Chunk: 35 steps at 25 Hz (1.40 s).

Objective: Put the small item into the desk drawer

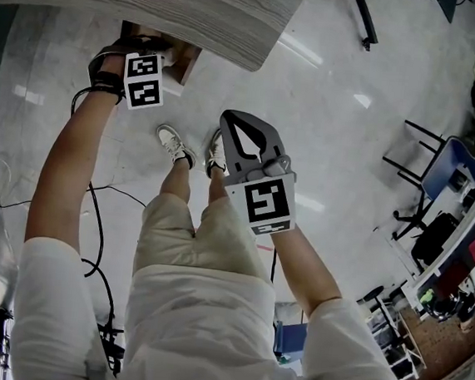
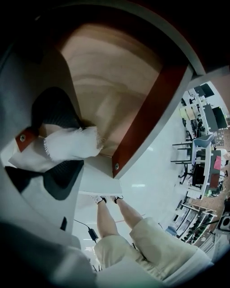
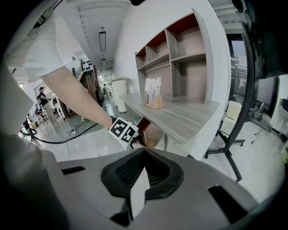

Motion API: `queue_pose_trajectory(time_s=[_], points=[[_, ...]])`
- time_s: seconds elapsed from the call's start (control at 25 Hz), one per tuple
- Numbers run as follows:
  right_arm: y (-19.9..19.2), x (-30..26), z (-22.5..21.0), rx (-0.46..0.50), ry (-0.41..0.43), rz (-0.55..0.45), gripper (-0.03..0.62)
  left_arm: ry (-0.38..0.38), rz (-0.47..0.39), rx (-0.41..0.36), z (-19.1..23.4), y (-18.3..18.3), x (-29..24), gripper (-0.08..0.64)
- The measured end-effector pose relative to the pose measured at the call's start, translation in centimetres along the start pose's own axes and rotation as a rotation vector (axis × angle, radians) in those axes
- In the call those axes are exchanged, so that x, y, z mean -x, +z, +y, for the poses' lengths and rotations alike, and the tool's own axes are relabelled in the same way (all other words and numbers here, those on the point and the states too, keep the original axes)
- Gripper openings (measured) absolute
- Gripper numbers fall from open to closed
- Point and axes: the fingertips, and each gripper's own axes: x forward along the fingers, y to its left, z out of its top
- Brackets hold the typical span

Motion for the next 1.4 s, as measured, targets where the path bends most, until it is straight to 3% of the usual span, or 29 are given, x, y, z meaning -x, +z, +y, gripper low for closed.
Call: queue_pose_trajectory(time_s=[0.12, 0.32, 0.6, 0.96, 1.16, 1.4], points=[[0.3, 0.3, -0.1, 0.003, -0.001, -0.007, -0.002, 0.014, -0.011, 0.022, 0.1, 0.0, 0.6, 0.210], [1.1, 0.9, 0.8, 0.025, 0.019, -0.023, -0.003, 0.093, -0.076, 0.121, 1.6, 0.4, 2.8, 0.236], [2.0, 2.4, 2.4, 0.061, 0.045, -0.053, -0.002, 0.153, -0.091, 0.196, 0.9, 0.3, 5.6, 0.244], [3.3, 6.4, 3.4, 0.072, 0.031, -0.081, -0.002, 0.248, -0.151, 0.440, -1.3, 0.0, 10.8, 0.244], [5.1, 9.4, 3.5, 0.079, 0.024, -0.103, -0.002, 0.311, -0.236, 0.646, -2.5, 0.1, 15.4, 0.242], [7.1, 12.0, 2.9, 0.082, 0.001, -0.124, -0.002, 0.392, -0.294, 0.735, -2.9, 0.0, 21.7, 0.225]])
